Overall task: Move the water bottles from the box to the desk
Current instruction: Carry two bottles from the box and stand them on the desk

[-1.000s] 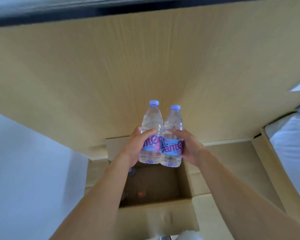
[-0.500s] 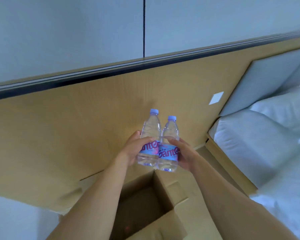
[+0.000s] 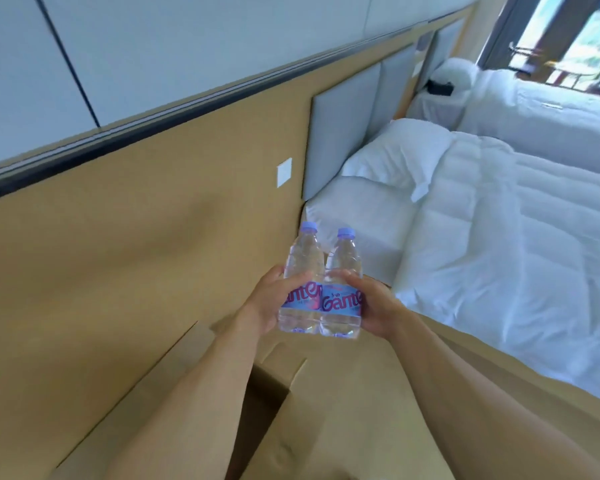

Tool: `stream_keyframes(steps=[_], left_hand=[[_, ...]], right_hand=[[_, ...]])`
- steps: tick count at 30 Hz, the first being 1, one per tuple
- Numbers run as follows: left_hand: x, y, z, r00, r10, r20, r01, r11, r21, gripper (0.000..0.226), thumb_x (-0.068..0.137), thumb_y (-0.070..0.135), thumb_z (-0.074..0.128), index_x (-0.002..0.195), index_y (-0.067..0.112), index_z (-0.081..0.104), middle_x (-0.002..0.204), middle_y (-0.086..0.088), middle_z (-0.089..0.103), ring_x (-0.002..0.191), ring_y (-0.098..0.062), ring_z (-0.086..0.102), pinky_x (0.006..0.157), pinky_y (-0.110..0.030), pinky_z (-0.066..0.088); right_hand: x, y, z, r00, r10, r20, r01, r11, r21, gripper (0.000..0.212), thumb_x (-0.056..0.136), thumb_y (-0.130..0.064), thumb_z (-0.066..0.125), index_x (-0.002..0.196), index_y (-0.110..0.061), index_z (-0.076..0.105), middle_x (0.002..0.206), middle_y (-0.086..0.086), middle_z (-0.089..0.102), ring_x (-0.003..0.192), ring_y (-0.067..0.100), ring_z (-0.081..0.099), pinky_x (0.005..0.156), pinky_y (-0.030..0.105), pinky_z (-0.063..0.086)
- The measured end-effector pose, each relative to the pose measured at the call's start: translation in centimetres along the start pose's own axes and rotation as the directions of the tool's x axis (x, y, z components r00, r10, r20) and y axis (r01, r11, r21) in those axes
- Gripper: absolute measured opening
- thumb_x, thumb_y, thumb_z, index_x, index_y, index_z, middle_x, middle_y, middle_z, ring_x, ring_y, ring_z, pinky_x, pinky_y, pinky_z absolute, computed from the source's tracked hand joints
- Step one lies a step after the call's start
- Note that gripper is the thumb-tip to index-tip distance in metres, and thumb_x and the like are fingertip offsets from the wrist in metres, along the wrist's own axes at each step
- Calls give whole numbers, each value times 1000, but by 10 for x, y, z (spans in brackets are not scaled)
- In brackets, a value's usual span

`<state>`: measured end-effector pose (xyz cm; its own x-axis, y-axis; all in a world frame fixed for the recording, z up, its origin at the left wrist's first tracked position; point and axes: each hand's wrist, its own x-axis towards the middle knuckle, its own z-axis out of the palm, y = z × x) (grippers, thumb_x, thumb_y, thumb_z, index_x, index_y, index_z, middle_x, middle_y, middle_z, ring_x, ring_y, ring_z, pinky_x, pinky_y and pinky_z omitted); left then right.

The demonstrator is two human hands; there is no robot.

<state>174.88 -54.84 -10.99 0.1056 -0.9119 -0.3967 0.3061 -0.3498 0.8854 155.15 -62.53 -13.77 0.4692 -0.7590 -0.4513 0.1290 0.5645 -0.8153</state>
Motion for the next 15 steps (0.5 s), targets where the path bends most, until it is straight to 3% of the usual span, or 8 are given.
stream_keyframes(steps=[2, 4, 8, 15], left_hand=[[10, -2, 28, 999, -14, 51, 12, 999, 38, 41, 84, 25, 80, 115, 8, 59, 100, -20, 73, 88, -35, 72, 86, -57, 58], [18, -5, 59, 993, -32, 115, 22, 996, 83, 41, 84, 23, 80, 116, 8, 59, 99, -21, 73, 85, -33, 73, 83, -54, 60], [25, -11, 124, 969, -86, 233, 48, 985, 164, 39, 84, 21, 80, 115, 8, 59, 93, -17, 73, 76, -28, 73, 64, -40, 60], [13, -40, 257, 890, -189, 415, 72, 957, 281, 39, 85, 18, 78, 118, 11, 59, 99, -23, 73, 80, -35, 72, 70, -48, 62]], right_hand=[[-17, -5, -24, 996, -53, -68, 53, 999, -2, 88, 60, -37, 96, 132, -3, 59, 128, 29, 62, 114, 44, 63, 100, 60, 49], [-36, -8, -50, 987, -92, -130, 96, 995, 22, 81, 64, -33, 93, 131, 0, 59, 128, 31, 62, 110, 42, 64, 100, 59, 49], [-83, -14, -102, 961, -144, -236, 163, 984, 65, 96, 53, -39, 97, 130, 4, 58, 124, 31, 64, 109, 43, 64, 98, 56, 52], [-178, -13, -201, 913, -188, -362, 264, 949, 174, 71, 77, -31, 83, 135, 1, 55, 128, 29, 62, 117, 45, 62, 95, 55, 53]])
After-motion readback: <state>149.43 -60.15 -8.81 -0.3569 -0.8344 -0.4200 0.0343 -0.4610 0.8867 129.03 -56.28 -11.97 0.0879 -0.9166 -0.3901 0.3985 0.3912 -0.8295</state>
